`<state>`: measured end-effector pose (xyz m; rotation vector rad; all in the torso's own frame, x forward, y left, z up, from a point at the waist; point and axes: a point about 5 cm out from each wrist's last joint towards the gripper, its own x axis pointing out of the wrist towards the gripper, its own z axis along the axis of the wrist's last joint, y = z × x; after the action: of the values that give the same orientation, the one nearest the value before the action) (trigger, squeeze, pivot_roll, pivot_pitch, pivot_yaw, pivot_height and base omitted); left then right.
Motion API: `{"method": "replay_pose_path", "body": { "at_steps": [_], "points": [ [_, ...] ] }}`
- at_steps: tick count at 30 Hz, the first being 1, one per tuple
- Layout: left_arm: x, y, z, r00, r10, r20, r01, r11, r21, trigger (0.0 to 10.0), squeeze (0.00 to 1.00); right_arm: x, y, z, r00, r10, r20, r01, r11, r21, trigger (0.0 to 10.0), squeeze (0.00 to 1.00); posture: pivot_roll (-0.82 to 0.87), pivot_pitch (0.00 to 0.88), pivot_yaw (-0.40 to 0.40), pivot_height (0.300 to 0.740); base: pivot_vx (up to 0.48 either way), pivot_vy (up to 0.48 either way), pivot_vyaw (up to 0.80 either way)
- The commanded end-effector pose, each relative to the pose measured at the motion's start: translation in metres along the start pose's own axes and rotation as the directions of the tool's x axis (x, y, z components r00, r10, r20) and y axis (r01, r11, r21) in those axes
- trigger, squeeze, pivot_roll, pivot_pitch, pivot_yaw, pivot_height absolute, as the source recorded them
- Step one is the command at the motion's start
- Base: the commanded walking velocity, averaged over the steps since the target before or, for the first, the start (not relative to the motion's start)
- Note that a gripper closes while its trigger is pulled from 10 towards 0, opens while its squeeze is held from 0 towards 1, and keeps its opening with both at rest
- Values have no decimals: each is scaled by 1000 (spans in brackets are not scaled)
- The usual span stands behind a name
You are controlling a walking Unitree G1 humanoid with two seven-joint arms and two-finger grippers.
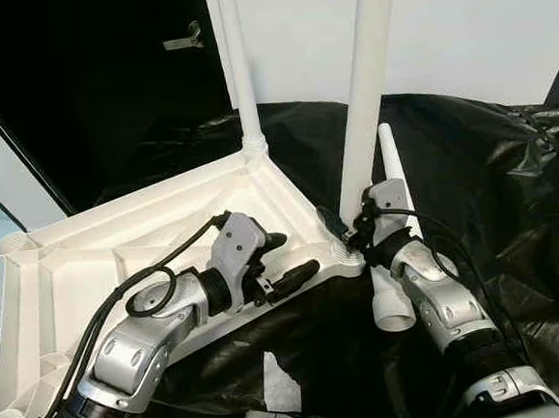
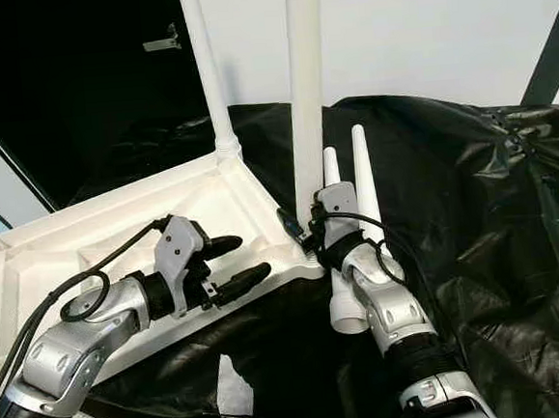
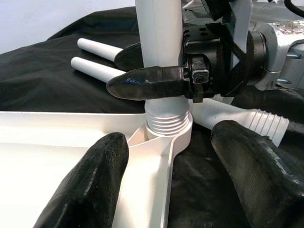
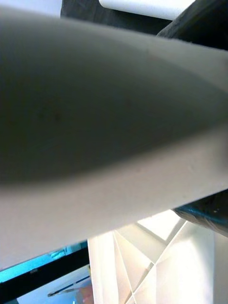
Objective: Building children table
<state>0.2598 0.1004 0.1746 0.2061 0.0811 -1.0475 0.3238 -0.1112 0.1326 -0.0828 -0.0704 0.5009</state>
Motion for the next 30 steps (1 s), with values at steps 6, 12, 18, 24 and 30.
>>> {"method": "replay_pose_path", "body": {
  "at_steps": [6, 12, 18, 24, 30],
  "points": [
    [-1, 0, 5, 999, -38, 10, 38, 999, 18, 10000, 0, -11, 15, -31, 948, -295, -118, 297, 955, 6, 10000, 0, 45, 0, 40, 740, 0, 0, 0],
    [0, 0, 5, 999, -36, 16, 36, 999, 18, 10000, 0, -6, 35, -26, 925, -365, -104, 372, 926, 63, 10000, 0, 45, 0, 39, 740, 0, 0, 0],
    [1, 1, 6, 999, -39, 19, 38, 999, 22, 10000, 0, -6, 35, -21, 932, -354, -75, 360, 927, 105, 10000, 0, 38, 0, 38, 740, 0, 0, 0],
    [2, 3, 7, 999, -37, 22, 37, 999, 25, 10000, 0, -5, 34, -16, 932, -359, -46, 362, 928, 85, 10000, 0, 31, 0, 40, 740, 0, 0, 0],
    [2, 1, 7, 999, -42, 24, 41, 999, 26, 10000, 0, -8, 29, -9, 946, -324, 12, 321, 942, 96, 10000, 1000, 31, 0, 38, 740, 0, 0, 0]
  ]
}}
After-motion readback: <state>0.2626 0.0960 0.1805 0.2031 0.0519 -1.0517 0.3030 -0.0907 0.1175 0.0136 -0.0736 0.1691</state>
